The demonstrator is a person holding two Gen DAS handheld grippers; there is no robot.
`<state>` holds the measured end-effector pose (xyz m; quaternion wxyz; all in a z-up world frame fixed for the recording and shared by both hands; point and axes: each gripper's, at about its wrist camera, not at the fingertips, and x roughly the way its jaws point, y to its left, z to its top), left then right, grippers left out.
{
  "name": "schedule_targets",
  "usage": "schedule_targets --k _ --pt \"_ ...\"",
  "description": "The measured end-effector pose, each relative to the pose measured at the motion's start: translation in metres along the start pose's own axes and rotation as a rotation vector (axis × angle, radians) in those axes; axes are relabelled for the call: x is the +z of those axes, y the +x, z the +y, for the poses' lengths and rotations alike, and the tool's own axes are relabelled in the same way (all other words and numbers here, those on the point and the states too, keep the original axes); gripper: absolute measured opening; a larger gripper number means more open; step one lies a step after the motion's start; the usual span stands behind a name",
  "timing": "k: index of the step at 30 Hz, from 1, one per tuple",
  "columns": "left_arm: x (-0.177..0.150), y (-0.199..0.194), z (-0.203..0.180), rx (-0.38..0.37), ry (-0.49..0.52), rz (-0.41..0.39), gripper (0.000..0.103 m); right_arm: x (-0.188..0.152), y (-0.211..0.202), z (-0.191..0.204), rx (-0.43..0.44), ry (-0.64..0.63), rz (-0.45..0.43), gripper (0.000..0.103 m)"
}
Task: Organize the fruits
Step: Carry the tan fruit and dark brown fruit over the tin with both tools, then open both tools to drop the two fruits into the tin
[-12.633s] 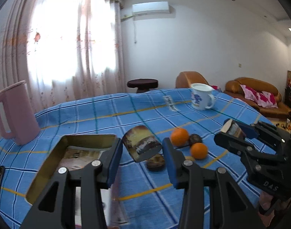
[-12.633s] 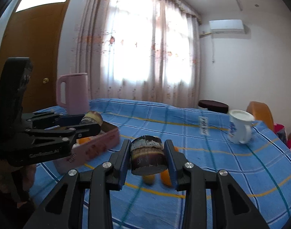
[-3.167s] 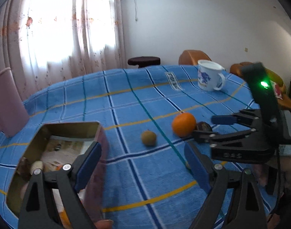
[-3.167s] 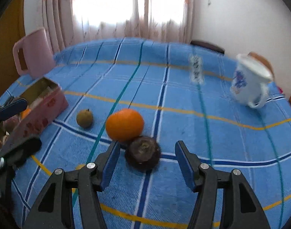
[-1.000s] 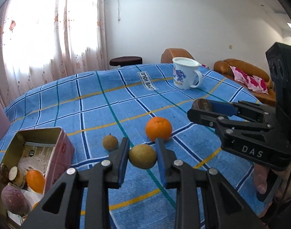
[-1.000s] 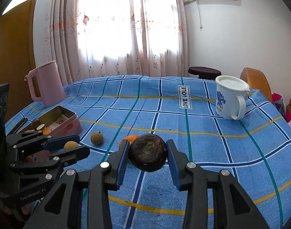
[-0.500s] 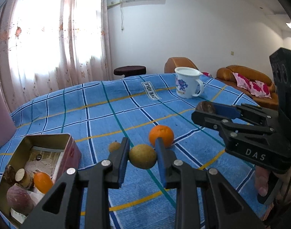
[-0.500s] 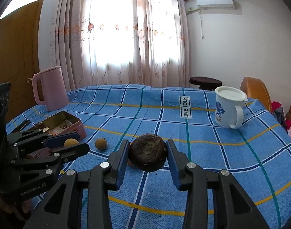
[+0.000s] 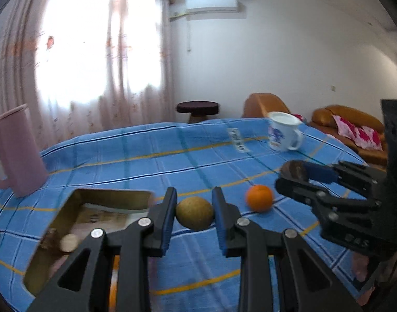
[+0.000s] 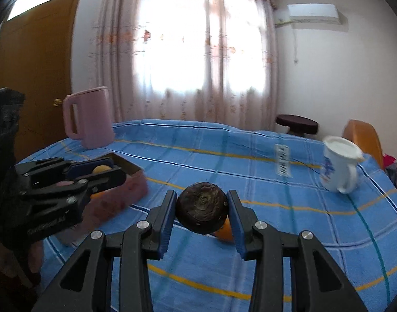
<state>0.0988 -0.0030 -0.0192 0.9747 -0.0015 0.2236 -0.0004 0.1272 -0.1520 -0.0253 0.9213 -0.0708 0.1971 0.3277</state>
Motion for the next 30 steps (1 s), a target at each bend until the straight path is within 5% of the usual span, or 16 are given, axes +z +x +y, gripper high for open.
schedule_targets --k 12,30 --pt "-0.007 -0.003 0.099 0.104 -0.169 0.050 0.029 0.026 0.052 0.086 0.164 -0.076 0.044 0.041" --pt "-0.024 0.002 0.131 0.145 -0.232 0.099 0.035 0.006 0.103 0.133 0.239 -0.146 0.195 0.044"
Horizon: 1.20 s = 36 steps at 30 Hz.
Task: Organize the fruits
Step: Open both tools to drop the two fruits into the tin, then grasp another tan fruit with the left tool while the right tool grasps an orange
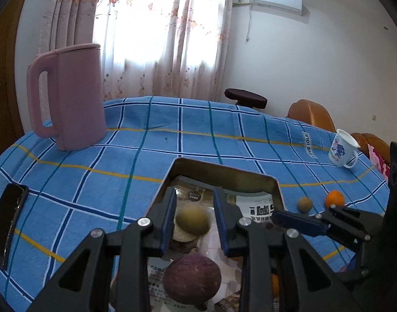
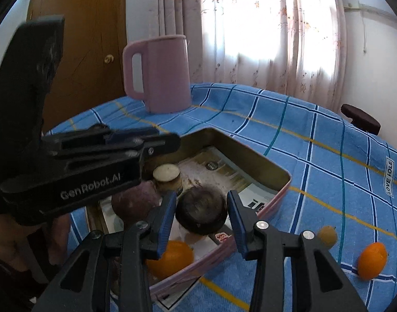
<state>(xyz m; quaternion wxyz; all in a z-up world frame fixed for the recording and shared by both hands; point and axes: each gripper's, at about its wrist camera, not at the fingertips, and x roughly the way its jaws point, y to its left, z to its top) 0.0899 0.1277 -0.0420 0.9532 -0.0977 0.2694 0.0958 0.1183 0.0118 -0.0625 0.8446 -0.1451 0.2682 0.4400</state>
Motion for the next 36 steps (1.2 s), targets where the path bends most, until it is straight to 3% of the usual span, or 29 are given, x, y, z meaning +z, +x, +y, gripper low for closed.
schedule_targets --k 1,2,4,8,13,19,25,36 --pt "0.000 -0.001 -0.001 0.005 -0.001 0.000 0.044 -0.001 -0.003 0.000 -0.005 -0.003 -0.003 0.044" --pt "0.001 -0.003 -0.002 0.013 -0.004 -0.007 0.060 -0.002 -0.007 -0.002 -0.011 0.001 -0.006 0.047" --pt "0.002 -0.008 -0.006 0.019 -0.007 -0.034 0.076 -0.003 -0.017 -0.007 -0.025 0.007 -0.027 0.053" --pt "0.005 -0.015 -0.026 -0.004 0.032 -0.055 0.086 -0.011 -0.050 -0.033 -0.113 0.014 -0.055 0.056" --pt "0.007 -0.015 -0.062 -0.044 0.095 -0.052 0.088 -0.023 -0.084 -0.090 -0.301 0.094 -0.054 0.061" --pt "0.007 -0.011 -0.110 -0.072 0.196 -0.049 0.092 -0.036 -0.086 -0.139 -0.410 0.182 0.025 0.061" --pt "0.004 0.009 -0.138 -0.080 0.258 0.007 0.092 -0.043 -0.064 -0.158 -0.394 0.227 0.100 0.061" --pt "-0.004 0.032 -0.156 -0.072 0.291 0.069 0.092 -0.050 -0.032 -0.173 -0.326 0.281 0.219 0.060"
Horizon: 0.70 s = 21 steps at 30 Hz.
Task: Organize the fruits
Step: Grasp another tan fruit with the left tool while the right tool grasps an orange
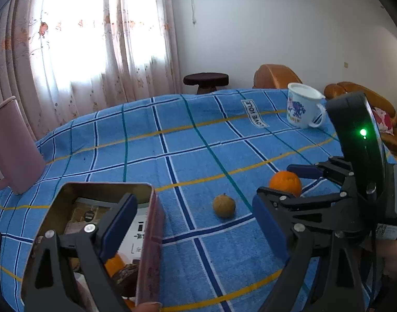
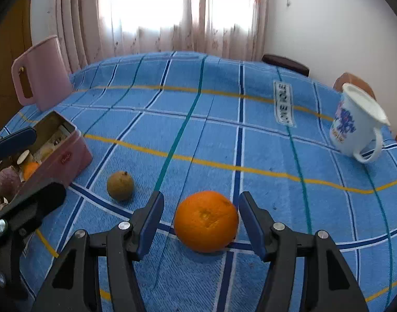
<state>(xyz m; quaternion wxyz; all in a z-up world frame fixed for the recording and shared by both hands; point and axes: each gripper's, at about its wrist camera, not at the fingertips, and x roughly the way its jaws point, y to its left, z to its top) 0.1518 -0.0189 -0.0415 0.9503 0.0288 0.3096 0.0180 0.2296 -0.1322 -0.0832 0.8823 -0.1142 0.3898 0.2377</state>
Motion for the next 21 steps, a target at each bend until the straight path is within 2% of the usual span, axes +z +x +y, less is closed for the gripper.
schedule_targets --k 2,4,12,16,19,21 --pt "-0.001 0.004 -0.002 0.000 0.001 0.013 0.092 0.000 -0.001 -0.002 -0.016 0.004 -0.005 0.048" --pt "-0.001 0.006 -0.003 -0.001 0.001 0.019 0.092 -0.001 -0.004 -0.005 0.003 0.015 -0.012 0.048" --pt "-0.001 0.022 -0.017 0.002 0.039 0.062 0.090 -0.010 -0.028 -0.022 -0.023 0.091 -0.105 0.048" --pt "0.003 0.034 -0.024 -0.006 0.042 0.087 0.083 -0.011 -0.033 -0.022 -0.015 0.097 -0.129 0.048" --pt "0.004 0.044 -0.028 -0.019 0.043 0.118 0.069 -0.012 -0.033 -0.026 -0.003 0.115 -0.129 0.048" --pt "0.004 0.049 -0.029 -0.015 0.049 0.137 0.069 -0.012 -0.034 -0.028 0.008 0.127 -0.137 0.048"
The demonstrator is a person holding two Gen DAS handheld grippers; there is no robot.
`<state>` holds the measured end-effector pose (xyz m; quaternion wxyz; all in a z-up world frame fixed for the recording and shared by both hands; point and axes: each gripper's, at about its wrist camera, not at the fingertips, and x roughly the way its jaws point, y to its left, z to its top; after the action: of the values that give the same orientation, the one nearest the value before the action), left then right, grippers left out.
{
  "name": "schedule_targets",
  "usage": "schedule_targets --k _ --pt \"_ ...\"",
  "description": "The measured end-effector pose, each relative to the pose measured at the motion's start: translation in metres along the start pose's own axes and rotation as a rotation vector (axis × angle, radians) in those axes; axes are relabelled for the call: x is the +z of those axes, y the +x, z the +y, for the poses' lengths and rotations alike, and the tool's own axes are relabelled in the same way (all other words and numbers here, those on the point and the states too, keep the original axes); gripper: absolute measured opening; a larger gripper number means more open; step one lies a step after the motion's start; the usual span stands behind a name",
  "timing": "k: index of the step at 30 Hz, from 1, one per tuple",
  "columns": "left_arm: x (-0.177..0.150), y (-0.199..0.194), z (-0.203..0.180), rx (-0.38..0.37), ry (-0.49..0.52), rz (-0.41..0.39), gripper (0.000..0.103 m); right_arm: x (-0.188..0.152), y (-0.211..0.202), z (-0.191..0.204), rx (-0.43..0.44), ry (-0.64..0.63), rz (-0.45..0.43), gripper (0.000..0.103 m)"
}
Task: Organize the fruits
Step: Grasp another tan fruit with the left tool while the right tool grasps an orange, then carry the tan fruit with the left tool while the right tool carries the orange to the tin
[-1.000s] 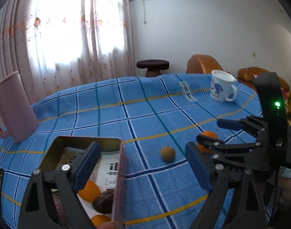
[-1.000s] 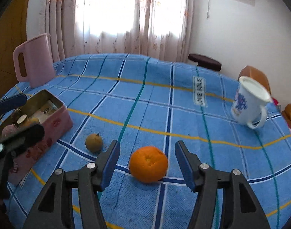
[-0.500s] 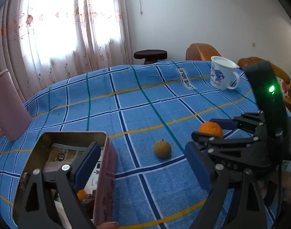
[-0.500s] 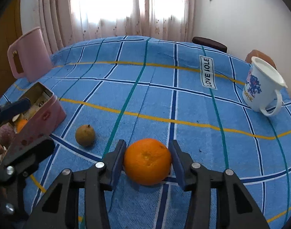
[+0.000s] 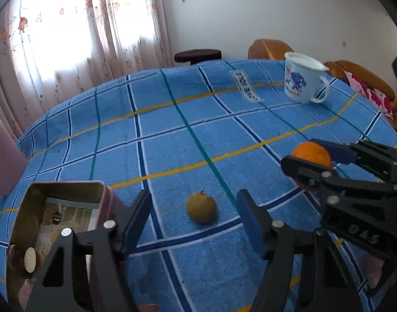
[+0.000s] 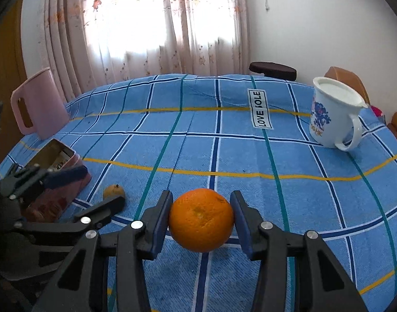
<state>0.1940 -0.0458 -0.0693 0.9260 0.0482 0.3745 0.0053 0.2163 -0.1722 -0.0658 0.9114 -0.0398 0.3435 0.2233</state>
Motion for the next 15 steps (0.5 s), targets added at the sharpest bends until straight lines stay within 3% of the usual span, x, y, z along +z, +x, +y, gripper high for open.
schedule_targets --k 3,6,8,10,15 --pt "0.000 0.009 -0.003 -0.009 0.017 0.037 0.068 0.000 -0.003 -0.001 -0.011 0.003 -0.015 0.048" --pt "0.002 0.017 -0.003 -0.021 0.018 0.070 0.057 0.000 -0.002 0.003 -0.015 -0.013 -0.010 0.048" --pt "0.003 0.025 -0.002 -0.040 0.007 0.105 0.040 0.000 -0.001 0.007 -0.021 -0.032 -0.004 0.048" --pt "0.003 0.026 -0.001 -0.072 -0.001 0.111 0.031 0.000 -0.002 0.009 -0.019 -0.043 -0.012 0.048" --pt "0.001 0.021 0.000 -0.087 -0.013 0.091 0.028 -0.001 -0.010 0.013 -0.020 -0.061 -0.055 0.048"
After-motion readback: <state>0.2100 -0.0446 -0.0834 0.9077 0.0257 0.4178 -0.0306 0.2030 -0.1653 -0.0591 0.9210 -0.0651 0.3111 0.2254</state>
